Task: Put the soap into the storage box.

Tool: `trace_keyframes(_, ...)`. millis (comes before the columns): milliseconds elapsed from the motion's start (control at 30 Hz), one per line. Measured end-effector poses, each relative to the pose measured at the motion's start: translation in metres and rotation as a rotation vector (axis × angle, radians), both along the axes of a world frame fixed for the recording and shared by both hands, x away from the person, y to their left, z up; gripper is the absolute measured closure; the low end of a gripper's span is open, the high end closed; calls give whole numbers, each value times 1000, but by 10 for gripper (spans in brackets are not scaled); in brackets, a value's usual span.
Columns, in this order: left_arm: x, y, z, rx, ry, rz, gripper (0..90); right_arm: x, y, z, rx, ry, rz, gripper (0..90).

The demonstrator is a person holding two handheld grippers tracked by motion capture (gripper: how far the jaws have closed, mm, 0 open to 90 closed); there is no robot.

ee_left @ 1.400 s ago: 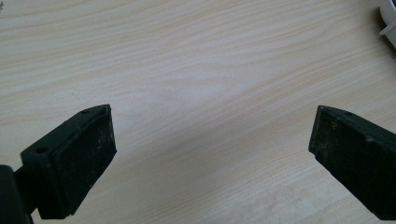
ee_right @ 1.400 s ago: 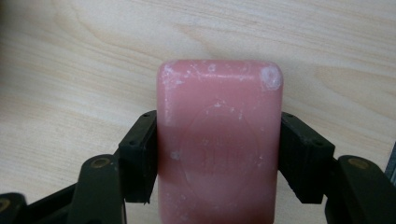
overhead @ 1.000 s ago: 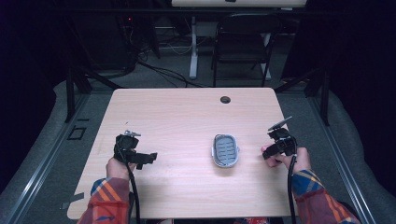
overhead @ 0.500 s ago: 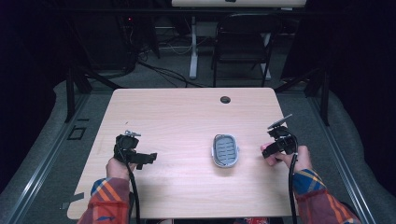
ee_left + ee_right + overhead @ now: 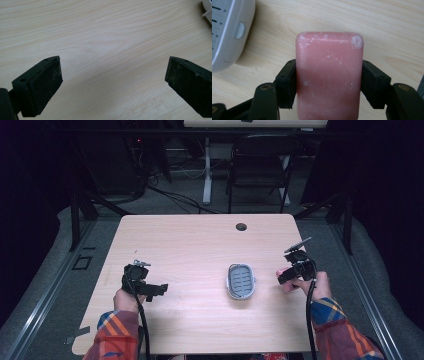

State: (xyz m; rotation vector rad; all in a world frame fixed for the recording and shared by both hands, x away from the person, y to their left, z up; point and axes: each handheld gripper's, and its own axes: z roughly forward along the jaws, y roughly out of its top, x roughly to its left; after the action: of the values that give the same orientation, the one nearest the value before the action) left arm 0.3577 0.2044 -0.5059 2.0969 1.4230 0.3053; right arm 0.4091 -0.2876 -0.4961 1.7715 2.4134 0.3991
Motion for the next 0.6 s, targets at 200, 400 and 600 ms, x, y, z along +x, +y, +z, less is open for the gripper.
trace_keyframes(200,0,-1,0,0,0,-2,10,6,7,4,7,2,8,369)
trace_keyframes(400,0,-1,0,4,0,-3,14,7,10,8,10,0,11,369)
trace_keyframes(600,0,-1,-1,7,3,-7,16,8,9,14,13,-4,6,369)
